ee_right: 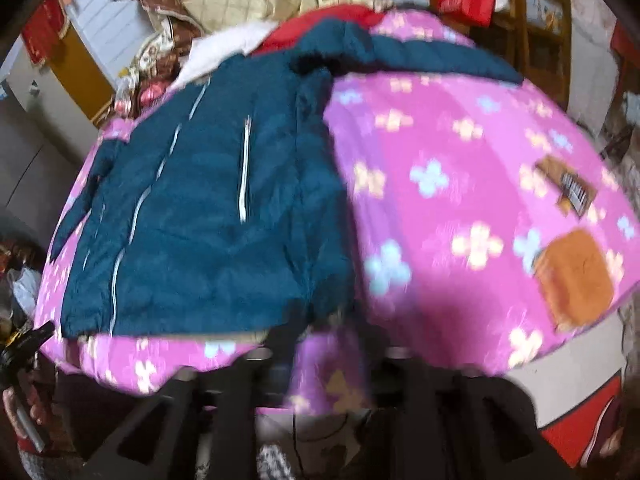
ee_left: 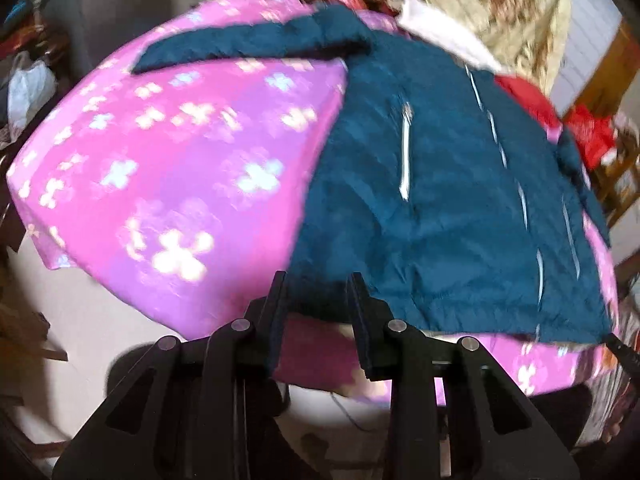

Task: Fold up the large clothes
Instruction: 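Grasp the sleeve nearest the right gripper and fold it across the jacket body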

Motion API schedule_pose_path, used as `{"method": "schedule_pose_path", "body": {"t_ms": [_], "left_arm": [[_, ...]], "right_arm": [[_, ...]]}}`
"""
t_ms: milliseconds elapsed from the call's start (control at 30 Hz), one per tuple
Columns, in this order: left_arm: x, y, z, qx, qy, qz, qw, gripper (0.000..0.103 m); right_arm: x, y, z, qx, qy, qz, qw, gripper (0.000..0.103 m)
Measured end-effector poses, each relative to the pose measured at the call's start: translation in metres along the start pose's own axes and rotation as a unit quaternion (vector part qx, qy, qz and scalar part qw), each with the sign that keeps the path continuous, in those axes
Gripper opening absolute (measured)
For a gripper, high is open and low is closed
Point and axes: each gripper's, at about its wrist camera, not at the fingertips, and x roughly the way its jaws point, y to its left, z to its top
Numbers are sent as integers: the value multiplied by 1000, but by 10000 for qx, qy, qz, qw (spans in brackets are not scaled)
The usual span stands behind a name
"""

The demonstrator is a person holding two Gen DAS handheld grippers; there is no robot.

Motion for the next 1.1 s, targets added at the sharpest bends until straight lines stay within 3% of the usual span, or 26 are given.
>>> {"method": "schedule_pose_path", "body": {"t_ms": [33,67,167,267,300,400,433,467,500,567,733,867,1033,1100], "left_arm": [[-2,4,4,1,-79,3,10000,33],[-1,6,9,16,-133,57,9999,39],[10,11,26,75,-250,23,9997,58],[36,8,38,124,-37,-437,9990,60],[45,5,41,157,43,-552,9983,60],[72,-5,45,185,356,-763,9963,60],[80,-7,44,144,466,-782,9957,60],[82,-11,42,128,430,-671,9967,55],[81,-16,40,174,431,-566,9973,31],[77,-25,34,248,578,-533,9966,23],[60,-35,10,514,578,-344,9964,19],[42,-28,-8,495,514,-295,9970,19],[-2,10,5,121,133,-321,9993,19],[-15,26,16,6,-92,-116,9999,26]], "right_arm": [[1,1,7,28,-126,-101,9999,80],[3,1,14,55,-283,-163,9995,90],[21,5,33,26,-344,-100,9994,90],[46,9,45,29,-192,189,9996,89],[52,11,46,6,-147,220,9996,87],[80,21,48,-132,103,263,9995,67],[86,24,47,-150,159,205,9996,56],[92,25,46,-155,226,170,9995,41],[93,25,45,-146,262,193,9994,36],[91,27,42,-201,318,221,9990,20],[76,35,17,-557,487,20,9973,15],[60,28,0,-467,457,-21,9979,15],[22,6,4,-12,200,149,9997,15],[2,9,11,-74,-109,65,9999,20]]}}
